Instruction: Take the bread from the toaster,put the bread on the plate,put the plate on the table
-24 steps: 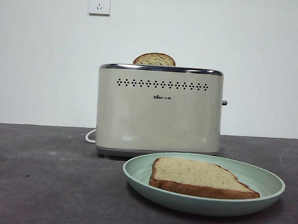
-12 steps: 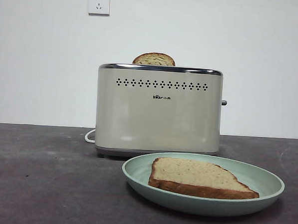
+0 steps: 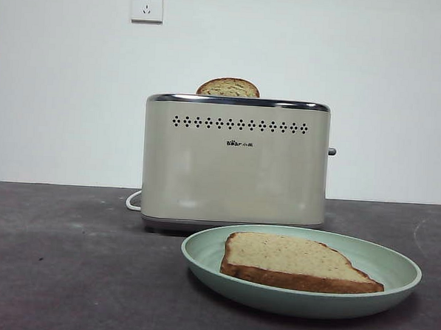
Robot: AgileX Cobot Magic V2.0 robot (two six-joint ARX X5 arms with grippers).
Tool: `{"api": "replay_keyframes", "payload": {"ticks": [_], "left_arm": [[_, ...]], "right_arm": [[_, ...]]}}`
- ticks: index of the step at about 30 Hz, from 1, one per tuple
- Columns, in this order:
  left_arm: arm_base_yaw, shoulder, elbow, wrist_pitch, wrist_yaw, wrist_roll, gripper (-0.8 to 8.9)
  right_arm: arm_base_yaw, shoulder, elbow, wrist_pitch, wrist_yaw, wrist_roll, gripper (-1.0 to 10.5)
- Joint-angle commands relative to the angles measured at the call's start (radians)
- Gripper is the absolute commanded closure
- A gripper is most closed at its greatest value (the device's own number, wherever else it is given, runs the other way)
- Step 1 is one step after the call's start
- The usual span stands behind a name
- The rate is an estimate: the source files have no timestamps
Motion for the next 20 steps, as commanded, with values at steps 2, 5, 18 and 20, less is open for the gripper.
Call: {"api": "replay_keyframes", "payload": {"ticks": [2,5,18,20], "left_arm": [[0.003,-0.004,-0.012,-0.004,0.001,-0.029,8.17],[0.003,-0.004,-0.012,0.0,0.001,-0.037,8.17],[0.003,-0.003,-0.012,0.006,0.0,-0.036,8.17],[0.003,-0.003,-0.012,0.006,0.0,-0.036,8.17]], "right_arm": [[0.002,-0.003,-0.004,0.003,0.002,-0.008,9.6],[0.002,-0.003,-0.004,0.003,0.002,-0.008,9.6],[0.002,-0.003,-0.004,0.003,0.003,-0.008,9.6],[0.002,-0.003,-0.004,0.003,0.003,-0.008,9.6]]}}
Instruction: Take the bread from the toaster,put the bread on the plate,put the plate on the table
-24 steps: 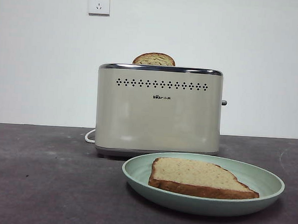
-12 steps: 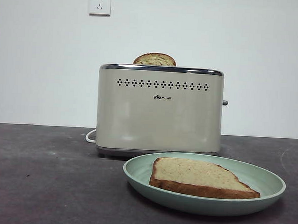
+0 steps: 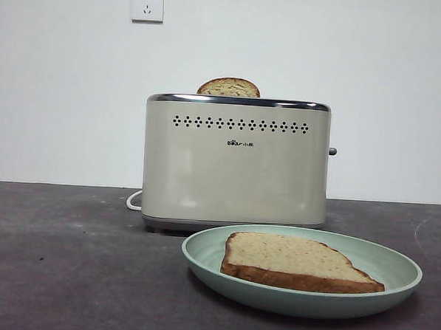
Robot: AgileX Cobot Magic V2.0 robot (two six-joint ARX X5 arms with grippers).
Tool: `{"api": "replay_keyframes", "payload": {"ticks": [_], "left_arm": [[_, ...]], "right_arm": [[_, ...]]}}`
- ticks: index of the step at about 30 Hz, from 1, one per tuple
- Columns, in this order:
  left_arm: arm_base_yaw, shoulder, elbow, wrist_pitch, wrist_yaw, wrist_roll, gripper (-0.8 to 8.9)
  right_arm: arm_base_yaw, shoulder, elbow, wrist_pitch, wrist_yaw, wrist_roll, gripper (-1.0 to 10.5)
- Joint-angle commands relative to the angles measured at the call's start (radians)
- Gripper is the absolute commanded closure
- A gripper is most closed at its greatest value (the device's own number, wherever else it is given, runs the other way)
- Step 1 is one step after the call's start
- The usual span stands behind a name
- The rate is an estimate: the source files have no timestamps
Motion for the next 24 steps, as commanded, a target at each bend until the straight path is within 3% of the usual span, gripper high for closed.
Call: {"api": "replay_keyframes", "payload": {"ticks": [1,11,13,24], "left_arm": [[0.003,-0.002,-0.013,0.005,0.0,-0.004,8.17],[0.003,-0.002,-0.013,0.005,0.0,-0.004,8.17],[0.003,-0.002,-0.013,0.005,0.0,-0.004,8.17],[0.003,-0.002,-0.013,0.005,0.0,-0.004,8.17]], "right_arm": [[0.002,-0.003,-0.004,0.003,0.002,-0.008,9.6],[-0.002,-0.008,-0.004,0.003,0.003,-0.008,9.6],[-0.015,-0.023,-0.004,0.019,0.011,-0.035,9.6],[-0.271,-0.181,-0.034,0.481,0.033,-0.065,9.6]]}}
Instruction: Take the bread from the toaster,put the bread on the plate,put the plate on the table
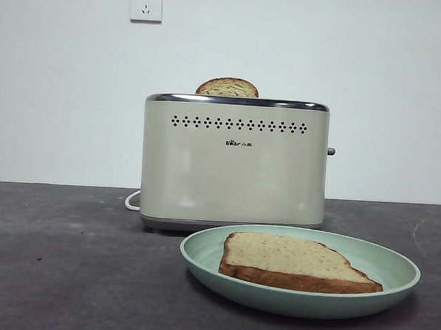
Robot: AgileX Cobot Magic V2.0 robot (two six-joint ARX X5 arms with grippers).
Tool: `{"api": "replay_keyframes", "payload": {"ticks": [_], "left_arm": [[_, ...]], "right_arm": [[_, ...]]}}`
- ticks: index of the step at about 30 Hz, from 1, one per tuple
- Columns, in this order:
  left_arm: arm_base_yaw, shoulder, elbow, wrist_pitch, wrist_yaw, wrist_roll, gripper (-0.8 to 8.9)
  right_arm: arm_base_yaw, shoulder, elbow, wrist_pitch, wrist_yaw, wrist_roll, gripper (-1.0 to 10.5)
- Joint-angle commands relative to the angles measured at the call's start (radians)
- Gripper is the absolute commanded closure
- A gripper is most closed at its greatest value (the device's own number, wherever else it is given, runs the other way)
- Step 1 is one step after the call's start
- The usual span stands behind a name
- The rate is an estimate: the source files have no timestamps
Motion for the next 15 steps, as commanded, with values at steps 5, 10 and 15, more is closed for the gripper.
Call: {"api": "replay_keyframes", "payload": {"ticks": [5,10,15], "left_arm": [[0.003,-0.002,-0.013,0.005,0.0,-0.004,8.17],[0.003,-0.002,-0.013,0.005,0.0,-0.004,8.17],[0.003,-0.002,-0.013,0.005,0.0,-0.004,8.17]], "right_arm": [[-0.097,-0.122,-0.203,0.306,0.045,-0.021,9.6],[-0.1,-0.231,-0.464,0.58,0.118,-0.009,9.6],[-0.1,-0.306,-0.664,0.736,0.191,-0.005,9.6]]}}
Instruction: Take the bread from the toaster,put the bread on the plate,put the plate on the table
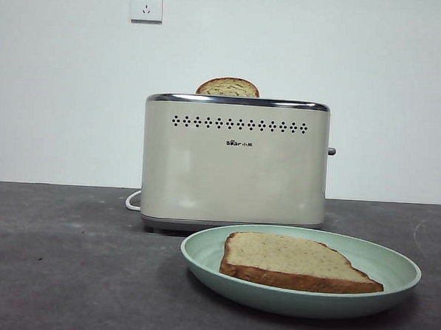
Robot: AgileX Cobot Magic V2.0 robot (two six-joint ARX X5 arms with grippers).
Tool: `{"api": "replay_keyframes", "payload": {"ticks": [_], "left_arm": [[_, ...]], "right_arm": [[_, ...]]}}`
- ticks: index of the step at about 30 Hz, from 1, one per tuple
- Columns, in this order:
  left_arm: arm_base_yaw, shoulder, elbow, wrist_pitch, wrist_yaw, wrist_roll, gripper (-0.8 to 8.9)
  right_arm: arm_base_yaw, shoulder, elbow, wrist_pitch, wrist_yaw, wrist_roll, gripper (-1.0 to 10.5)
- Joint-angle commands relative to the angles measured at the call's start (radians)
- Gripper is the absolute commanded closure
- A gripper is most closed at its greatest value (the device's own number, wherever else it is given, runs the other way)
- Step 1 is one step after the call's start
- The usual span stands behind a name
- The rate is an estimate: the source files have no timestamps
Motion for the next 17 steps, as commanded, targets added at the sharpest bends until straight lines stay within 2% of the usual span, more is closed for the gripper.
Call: {"api": "replay_keyframes", "payload": {"ticks": [1,5,11,17], "left_arm": [[0.003,-0.002,-0.013,0.005,0.0,-0.004,8.17],[0.003,-0.002,-0.013,0.005,0.0,-0.004,8.17],[0.003,-0.002,-0.013,0.005,0.0,-0.004,8.17],[0.003,-0.002,-0.013,0.005,0.0,-0.004,8.17]], "right_arm": [[-0.003,-0.038,-0.099,0.057,0.031,0.015,9.6],[-0.003,-0.093,-0.209,0.103,0.096,0.064,9.6],[-0.003,-0.163,-0.329,0.127,0.119,0.134,9.6],[-0.002,-0.166,-0.336,0.039,0.122,0.122,9.6]]}}
